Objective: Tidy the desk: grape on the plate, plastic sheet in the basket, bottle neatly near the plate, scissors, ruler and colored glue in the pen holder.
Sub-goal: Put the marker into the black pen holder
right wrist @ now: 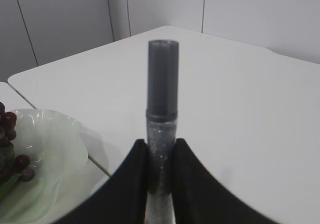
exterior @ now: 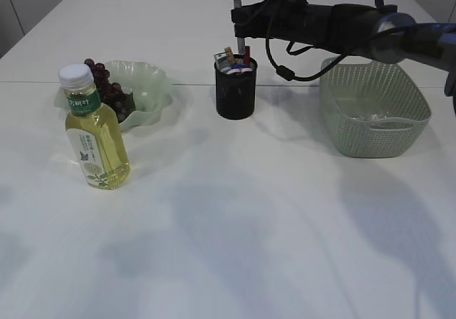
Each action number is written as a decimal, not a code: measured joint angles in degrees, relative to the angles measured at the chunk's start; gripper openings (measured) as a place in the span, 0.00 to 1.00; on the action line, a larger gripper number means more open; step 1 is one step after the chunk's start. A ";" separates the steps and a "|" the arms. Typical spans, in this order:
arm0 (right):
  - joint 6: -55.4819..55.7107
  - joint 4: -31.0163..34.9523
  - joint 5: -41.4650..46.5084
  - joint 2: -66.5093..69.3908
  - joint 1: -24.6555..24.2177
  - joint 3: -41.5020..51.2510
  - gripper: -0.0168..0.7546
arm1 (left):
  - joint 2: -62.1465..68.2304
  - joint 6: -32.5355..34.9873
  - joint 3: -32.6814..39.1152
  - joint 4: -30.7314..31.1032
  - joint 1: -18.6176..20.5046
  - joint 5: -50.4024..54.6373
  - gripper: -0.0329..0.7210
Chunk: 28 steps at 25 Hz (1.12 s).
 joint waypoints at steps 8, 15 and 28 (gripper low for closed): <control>3.23 0.79 -0.15 0.28 0.00 0.00 0.19 | 0.00 0.00 0.00 0.12 0.00 0.00 0.45; 8.91 -2.27 -0.25 0.28 0.00 0.00 0.21 | 0.00 0.00 0.00 0.12 0.00 0.00 0.45; 12.16 -7.86 1.60 1.13 0.00 0.00 0.43 | 0.00 0.00 0.00 0.12 0.00 0.13 0.45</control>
